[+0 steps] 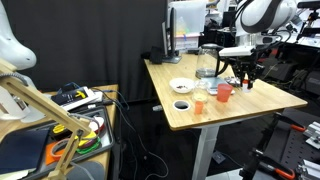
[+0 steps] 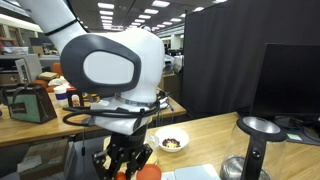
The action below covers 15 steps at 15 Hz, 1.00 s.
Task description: Move the object to the right
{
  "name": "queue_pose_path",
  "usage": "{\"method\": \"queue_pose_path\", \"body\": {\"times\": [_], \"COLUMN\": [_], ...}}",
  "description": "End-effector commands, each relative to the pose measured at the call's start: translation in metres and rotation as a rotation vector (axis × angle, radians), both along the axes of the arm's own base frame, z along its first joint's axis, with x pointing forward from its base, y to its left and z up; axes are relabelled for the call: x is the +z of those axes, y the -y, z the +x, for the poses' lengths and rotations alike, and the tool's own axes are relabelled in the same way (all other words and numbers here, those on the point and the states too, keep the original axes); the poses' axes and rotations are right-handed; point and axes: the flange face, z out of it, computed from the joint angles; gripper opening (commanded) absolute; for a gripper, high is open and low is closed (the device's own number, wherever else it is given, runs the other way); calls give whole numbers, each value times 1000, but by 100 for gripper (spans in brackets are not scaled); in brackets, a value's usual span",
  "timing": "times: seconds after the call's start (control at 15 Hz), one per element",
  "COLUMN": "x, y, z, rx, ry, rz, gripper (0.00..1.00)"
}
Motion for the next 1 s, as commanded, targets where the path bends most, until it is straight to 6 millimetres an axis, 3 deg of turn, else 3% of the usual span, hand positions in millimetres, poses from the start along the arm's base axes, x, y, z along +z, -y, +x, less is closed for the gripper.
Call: {"method": "queue_pose_path", "body": {"times": [0.0, 0.27, 0.6, 0.93], "x": [-14, -46, -89, -104], "y": [9, 7, 8, 12], "z": [-19, -32, -31, -15], "rx": [-148, -278, -374, -397], "ry": [-26, -91, -105, -90], "rz": [-49, -35, 48, 71], "gripper": [10, 10, 10, 10]}}
